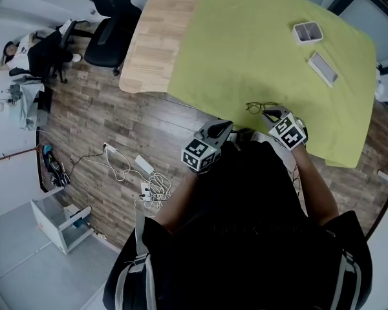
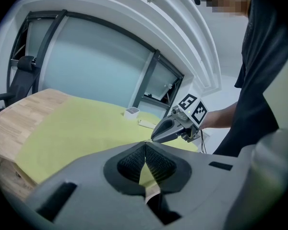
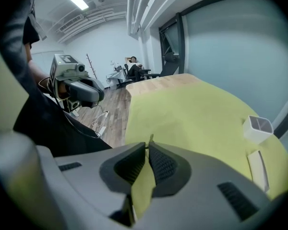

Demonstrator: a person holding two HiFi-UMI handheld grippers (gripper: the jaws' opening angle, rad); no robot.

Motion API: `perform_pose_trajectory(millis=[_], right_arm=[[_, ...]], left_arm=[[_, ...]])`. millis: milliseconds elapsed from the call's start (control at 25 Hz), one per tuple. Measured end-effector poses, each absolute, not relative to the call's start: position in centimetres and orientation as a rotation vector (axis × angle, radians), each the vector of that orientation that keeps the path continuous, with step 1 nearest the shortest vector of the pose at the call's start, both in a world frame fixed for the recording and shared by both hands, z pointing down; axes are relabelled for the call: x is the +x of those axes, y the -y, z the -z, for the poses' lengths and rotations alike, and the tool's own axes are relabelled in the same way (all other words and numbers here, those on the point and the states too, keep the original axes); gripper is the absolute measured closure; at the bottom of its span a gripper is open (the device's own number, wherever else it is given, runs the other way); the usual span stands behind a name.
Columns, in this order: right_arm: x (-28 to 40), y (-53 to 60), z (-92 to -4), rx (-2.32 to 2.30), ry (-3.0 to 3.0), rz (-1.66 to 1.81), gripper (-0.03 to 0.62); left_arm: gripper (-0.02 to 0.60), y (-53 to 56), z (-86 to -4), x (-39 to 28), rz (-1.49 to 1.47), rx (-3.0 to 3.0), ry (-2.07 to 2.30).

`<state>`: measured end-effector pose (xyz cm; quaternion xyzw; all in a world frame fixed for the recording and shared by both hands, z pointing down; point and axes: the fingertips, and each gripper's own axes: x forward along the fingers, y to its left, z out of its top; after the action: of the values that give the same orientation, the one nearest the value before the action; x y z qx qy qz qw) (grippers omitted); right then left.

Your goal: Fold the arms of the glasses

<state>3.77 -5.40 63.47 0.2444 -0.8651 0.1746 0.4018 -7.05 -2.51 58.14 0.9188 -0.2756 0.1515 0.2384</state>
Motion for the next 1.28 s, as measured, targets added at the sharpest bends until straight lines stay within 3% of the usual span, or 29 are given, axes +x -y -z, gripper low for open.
perform_pose_trajectory(millis=[1280], right_arm=[[9.4, 6.1, -71.7, 0.549, 2.037, -0.601, 0.559]], left_arm=[[0.563, 5.3, -58.3, -5.7, -0.462, 2.478, 0.787]])
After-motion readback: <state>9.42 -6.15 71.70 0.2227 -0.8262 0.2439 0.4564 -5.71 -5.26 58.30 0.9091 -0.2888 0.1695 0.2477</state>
